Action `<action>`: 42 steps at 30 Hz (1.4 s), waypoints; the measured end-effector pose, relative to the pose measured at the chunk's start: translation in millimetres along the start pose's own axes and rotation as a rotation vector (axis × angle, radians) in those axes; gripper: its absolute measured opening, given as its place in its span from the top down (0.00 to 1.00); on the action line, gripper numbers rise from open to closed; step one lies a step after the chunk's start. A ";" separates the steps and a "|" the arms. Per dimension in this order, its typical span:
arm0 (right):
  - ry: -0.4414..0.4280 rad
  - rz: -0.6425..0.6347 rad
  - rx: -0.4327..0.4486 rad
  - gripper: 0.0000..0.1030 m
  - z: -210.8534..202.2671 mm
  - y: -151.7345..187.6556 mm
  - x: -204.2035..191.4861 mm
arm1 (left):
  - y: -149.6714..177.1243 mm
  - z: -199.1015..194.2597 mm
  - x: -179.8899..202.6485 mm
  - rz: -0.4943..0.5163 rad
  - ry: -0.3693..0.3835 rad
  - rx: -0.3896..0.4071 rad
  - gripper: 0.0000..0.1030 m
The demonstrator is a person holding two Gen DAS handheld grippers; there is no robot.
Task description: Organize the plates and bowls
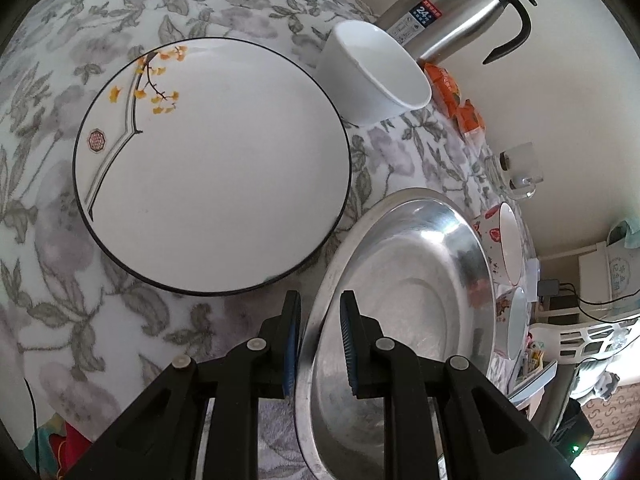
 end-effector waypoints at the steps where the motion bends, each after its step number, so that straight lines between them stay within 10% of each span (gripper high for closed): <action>1: 0.000 0.001 0.001 0.83 -0.1 0.0 0.2 | 0.6 -0.1 0.0 0.003 -0.002 0.000 0.82; 19: -0.025 0.017 -0.002 0.83 0.5 0.3 0.4 | 2.3 6.4 -1.3 -0.020 -0.001 -0.021 0.82; 42: 0.017 0.019 0.192 0.81 -37.5 -23.7 5.9 | -25.9 -42.5 3.0 0.071 -0.087 0.203 0.66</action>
Point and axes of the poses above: each gripper's, at about its wrist camera, not at the fingertips, and z roughly the way its jaws point, x to its right, y to its underside, the point moved 7 cm from there along z, roughly the way its jaws point, and after that the axes turned 11 degrees about x, right-handed, at the moved point
